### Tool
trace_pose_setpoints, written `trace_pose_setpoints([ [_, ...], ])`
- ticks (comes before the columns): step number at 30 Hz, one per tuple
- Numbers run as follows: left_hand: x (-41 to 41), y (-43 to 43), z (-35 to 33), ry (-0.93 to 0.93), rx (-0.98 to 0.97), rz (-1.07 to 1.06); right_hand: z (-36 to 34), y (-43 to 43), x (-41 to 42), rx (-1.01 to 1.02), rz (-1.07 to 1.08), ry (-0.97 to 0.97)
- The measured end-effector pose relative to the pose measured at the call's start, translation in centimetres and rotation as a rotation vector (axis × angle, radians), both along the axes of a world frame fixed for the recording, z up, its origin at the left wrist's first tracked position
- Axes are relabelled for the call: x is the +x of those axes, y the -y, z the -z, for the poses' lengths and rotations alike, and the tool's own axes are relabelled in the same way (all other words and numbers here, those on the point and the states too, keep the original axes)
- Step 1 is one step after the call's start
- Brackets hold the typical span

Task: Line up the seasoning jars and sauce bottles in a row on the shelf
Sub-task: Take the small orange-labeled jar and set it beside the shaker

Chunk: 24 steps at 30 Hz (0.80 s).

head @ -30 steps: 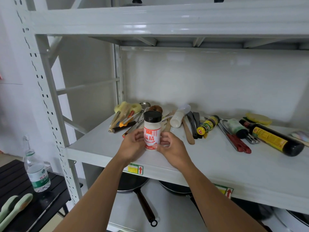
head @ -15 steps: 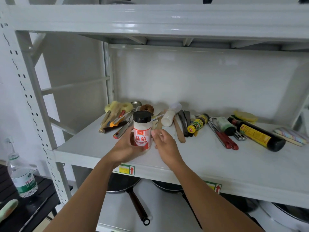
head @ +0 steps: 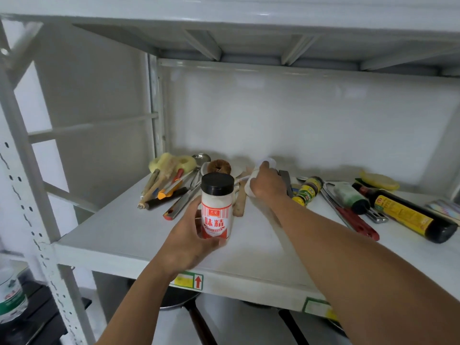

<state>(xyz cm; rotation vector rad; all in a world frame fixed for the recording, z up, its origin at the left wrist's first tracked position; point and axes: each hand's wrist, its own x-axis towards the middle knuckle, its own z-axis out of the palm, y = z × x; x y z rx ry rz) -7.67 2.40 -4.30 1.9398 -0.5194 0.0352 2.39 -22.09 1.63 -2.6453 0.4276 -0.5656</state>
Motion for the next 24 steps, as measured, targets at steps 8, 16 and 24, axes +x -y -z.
trace_pose_setpoints([
  [8,0.7,0.1,0.7,0.031,-0.005,-0.019,1.6,0.1,6.3,-0.065,0.077,-0.254],
  [16,0.3,-0.1,0.2,-0.009,0.052,-0.027,1.8,0.7,3.6,0.123,0.052,-0.01],
  [24,-1.0,0.1,-0.9,-0.052,0.097,-0.09,0.1,0.0,-10.1,0.623,-0.134,0.097],
])
